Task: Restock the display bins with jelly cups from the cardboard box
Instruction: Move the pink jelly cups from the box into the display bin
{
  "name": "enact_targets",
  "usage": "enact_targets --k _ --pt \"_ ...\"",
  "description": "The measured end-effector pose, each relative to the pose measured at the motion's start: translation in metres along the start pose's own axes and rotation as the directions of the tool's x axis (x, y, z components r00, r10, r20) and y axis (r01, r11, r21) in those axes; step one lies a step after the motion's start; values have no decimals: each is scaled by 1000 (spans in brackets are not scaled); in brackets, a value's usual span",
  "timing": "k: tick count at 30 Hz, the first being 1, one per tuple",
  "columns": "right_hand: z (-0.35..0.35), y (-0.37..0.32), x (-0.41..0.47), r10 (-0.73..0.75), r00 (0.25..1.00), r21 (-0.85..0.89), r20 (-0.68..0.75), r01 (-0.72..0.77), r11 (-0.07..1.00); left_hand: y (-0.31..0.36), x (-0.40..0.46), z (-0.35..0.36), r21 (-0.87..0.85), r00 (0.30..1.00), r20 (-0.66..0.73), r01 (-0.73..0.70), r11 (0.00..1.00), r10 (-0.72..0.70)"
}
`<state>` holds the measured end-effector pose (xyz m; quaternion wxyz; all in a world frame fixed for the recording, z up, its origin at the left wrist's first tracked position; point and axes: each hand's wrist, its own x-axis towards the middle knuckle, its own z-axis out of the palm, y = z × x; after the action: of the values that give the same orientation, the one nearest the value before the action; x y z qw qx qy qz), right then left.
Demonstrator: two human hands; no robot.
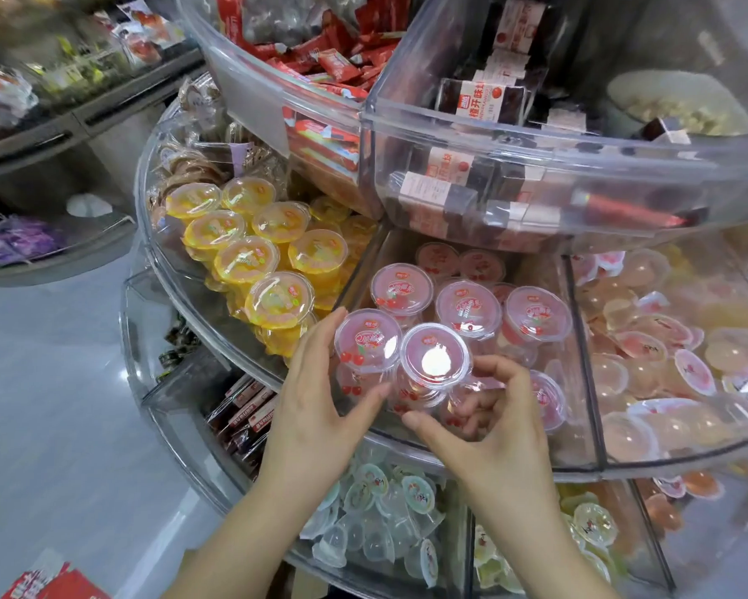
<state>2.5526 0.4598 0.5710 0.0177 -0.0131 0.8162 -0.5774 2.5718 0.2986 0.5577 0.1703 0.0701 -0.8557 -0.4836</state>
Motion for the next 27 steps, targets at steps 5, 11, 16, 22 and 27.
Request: enact_targets --k 5,11,16,22,27 --pt "-11 -14 -23 -201 979 37 -20 202 979 11 -33 -10 -41 991 -119 52 998 -57" --pt "36 -12 -60 -257 711 131 654 229 965 -9 -121 -36 -108 866 -426 241 965 -264" --pt "116 45 -100 -79 369 14 926 177 984 -76 -232 -39 -395 547 -588 449 802 -596" --pt "229 190 -156 279 49 -274 959 410 870 -200 -364 -12 -561 164 -531 667 491 -831" --pt "327 334 -179 447 44 -381 893 600 703 -331 -432 47 -582 46 -360 770 263 -932"
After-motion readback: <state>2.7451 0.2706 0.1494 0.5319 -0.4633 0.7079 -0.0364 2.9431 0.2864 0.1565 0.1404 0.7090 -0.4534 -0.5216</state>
